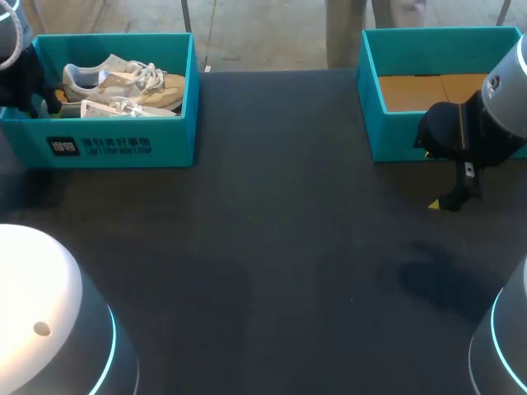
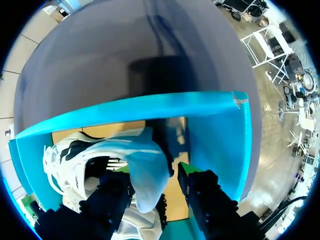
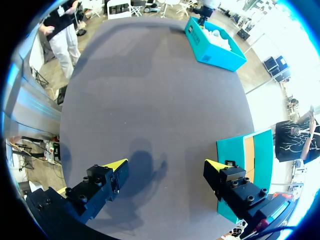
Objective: Take the shoe out of the shoebox, open the shoe tongue, remove and reinsert the insole, then place the shoe into the shoebox
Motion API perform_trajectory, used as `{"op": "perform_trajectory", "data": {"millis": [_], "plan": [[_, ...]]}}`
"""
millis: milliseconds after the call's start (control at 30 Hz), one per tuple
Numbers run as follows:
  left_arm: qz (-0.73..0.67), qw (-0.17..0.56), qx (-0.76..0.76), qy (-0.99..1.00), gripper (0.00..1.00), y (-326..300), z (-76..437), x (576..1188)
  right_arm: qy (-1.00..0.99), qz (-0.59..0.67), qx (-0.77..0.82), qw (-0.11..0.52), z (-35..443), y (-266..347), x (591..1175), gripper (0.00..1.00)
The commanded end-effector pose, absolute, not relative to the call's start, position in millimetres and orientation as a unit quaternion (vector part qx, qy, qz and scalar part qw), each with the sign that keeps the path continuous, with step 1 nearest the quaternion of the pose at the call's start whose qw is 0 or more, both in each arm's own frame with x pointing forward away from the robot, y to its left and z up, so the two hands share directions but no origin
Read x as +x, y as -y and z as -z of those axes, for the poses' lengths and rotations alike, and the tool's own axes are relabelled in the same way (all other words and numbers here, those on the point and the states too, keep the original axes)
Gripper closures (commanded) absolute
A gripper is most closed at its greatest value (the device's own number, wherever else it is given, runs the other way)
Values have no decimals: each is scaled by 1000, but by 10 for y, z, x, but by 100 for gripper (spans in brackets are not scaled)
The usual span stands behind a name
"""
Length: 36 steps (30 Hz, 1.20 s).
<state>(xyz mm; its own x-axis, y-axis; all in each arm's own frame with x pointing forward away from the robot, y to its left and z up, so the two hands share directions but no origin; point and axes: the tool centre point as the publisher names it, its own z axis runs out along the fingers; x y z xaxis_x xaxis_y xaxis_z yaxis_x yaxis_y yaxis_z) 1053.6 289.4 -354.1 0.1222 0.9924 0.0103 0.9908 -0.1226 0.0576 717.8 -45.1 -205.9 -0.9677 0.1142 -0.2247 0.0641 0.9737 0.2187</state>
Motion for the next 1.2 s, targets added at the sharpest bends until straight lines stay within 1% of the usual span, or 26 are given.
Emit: {"op": "perform_trajectory", "data": {"millis": [33, 167, 200, 233, 267, 300, 333, 367, 633, 1200], "plan": [[-25, 15, 749, -661, 52, -2890, 3581, 10523, -986, -105, 46, 119, 2073, 446, 7179, 0], [-27, 11, 750, -661, 56, -2895, 3608, 10521, -986, -105, 46, 119, 2073, 446, 7179, 0], [-27, 10, 750, -661, 59, -2895, 3609, 10521, -986, -105, 46, 119, 2073, 446, 7179, 0], [-27, 10, 750, -660, 64, -2895, 3610, 10521, -986, -105, 46, 119, 2073, 446, 7179, 0], [-28, 9, 751, -660, 78, -2895, 3610, 10522, -986, -105, 46, 119, 2073, 446, 7179, 0], [-28, 9, 751, -660, 85, -2895, 3611, 10523, -986, -105, 46, 119, 2073, 446, 7179, 0], [-27, 9, 751, -660, 98, -2895, 3610, 10523, -986, -105, 46, 119, 2073, 446, 7179, 0], [-27, 9, 751, -659, 100, -2897, 3604, 10525, -986, -105, 46, 119, 2073, 446, 7179, 0], [-23, -2, 767, -641, 100, -2901, 3458, 10481, -986, -105, 46, 119, 2073, 446, 7179, 0], [-22, -6, 787, -616, 100, -2863, 2841, 10516, -986, -105, 46, 119, 2073, 446, 7179, 0]]}}
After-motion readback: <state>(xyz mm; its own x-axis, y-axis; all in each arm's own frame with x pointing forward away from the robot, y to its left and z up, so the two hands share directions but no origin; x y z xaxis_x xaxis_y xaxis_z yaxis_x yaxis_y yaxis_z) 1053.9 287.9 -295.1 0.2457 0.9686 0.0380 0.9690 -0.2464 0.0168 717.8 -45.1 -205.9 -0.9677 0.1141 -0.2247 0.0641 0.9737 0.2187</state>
